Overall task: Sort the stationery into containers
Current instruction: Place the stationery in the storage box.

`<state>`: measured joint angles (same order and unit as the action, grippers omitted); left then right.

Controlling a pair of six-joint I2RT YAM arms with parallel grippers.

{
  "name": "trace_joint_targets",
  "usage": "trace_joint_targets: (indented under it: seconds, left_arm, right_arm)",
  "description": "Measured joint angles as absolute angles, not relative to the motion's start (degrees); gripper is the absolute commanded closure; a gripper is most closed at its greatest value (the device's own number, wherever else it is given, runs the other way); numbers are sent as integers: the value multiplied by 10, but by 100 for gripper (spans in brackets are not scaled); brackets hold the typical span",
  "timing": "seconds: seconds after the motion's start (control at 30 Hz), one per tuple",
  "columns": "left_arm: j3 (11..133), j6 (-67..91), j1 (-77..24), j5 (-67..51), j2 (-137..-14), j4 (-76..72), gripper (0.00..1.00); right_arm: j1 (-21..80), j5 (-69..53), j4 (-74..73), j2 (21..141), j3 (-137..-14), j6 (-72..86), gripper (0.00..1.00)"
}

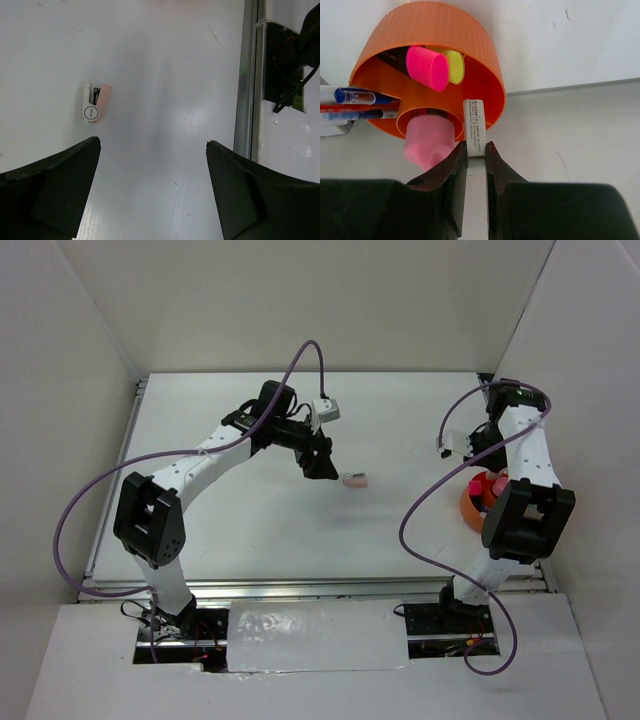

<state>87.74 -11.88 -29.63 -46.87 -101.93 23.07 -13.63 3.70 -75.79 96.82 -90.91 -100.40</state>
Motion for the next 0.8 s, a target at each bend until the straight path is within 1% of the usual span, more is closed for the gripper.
trace_joint_targets:
  seconds: [0.27, 0.43, 0.6, 0.67, 0.7, 0.8]
  left_arm:
    - [877, -119, -293, -469, -1023, 229, 1]
    - [877, -119, -291, -470, -1026, 229, 1]
    - [877, -120, -291, -471, -1030, 229, 1]
    - [877, -120, -290, -471, -1030, 229, 1]
    - [877, -120, -290, -471, -1030, 229, 1]
    - [877, -120, -289, -471, -1030, 229, 1]
  right_arm:
    - [-131, 43, -744, 968, -906, -1021, 87]
    - [-130, 48, -735, 968, -904, -1028, 79]
    - [-126, 57, -731, 968, -899, -1030, 78]
    - [-125, 58, -731, 968, -898, -1030, 74]
    - [-124, 59, -731, 968, -898, -1030, 69]
    - [-123, 64, -730, 968, -896, -1030, 65]
